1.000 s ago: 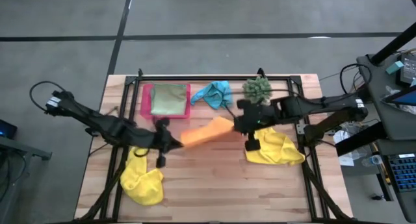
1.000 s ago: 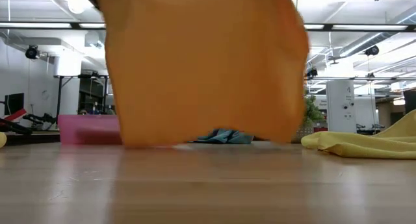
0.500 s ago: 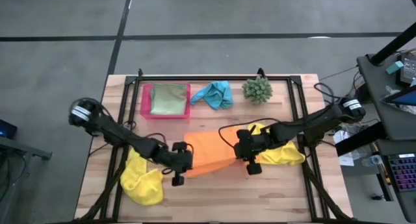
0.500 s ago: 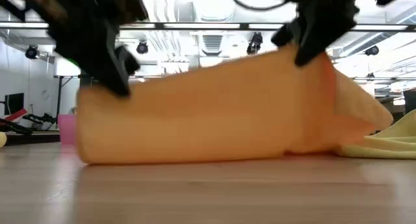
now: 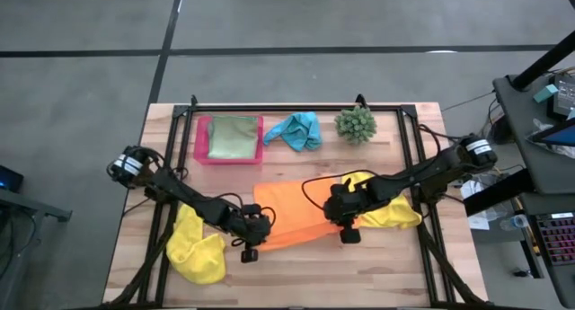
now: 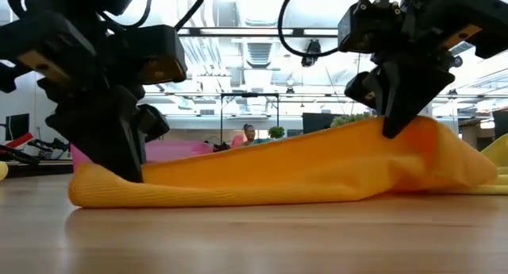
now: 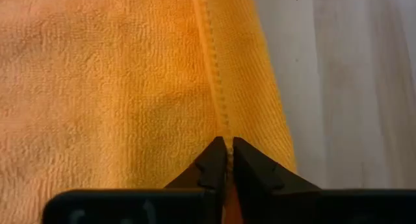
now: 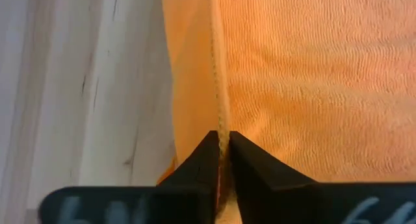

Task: Fold microfiber towels
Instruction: Fold the orange towel

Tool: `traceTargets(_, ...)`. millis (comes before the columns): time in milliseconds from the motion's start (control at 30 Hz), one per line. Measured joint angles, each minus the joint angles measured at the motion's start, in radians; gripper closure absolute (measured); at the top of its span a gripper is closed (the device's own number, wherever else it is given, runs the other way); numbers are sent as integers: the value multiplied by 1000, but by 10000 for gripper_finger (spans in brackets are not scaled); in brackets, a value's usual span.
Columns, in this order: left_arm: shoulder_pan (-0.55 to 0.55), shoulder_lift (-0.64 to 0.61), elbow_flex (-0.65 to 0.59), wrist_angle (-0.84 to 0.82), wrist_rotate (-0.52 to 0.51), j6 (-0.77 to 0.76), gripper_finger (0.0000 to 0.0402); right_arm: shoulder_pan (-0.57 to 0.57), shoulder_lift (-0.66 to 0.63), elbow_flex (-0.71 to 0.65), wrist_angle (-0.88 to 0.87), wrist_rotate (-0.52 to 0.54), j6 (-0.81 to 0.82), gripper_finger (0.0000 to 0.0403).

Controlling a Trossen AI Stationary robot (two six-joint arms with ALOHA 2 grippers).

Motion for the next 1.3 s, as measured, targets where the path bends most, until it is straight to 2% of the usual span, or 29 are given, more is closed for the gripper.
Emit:
traceTargets(133,0,-6,0,11,31,0,331,0,-1,3,-2,0,13,328)
traceTargets(300,0,-14,-1,7,133,0,265,0,-39,3,-58,-1,13,263)
traceTargets(467,0,-57,-1,9,156,0,229,0,-96,4,-108,-1,15,216)
traceTargets(567,0,-96,-1,-1,188,7,224,-6,-127,4,-103,10,13,204)
traceTargets(700,1,-171,-1,-45,189,18,224,-14,-144,4,-93,49,-4,211)
traceTargets(800,3,-221,-1,-54,94,95,224,-19,-143,4,-88,108,-28,229)
traceTargets(933,24,-237,-10,-47,-108,210,239,-26,-127,4,-65,173,-47,262)
traceTargets(1033,67,-208,-37,-41,-212,215,271,-31,-112,4,-19,178,-69,289)
traceTargets(1300,127,-42,-61,-3,-231,209,389,-36,-95,4,20,193,-108,351)
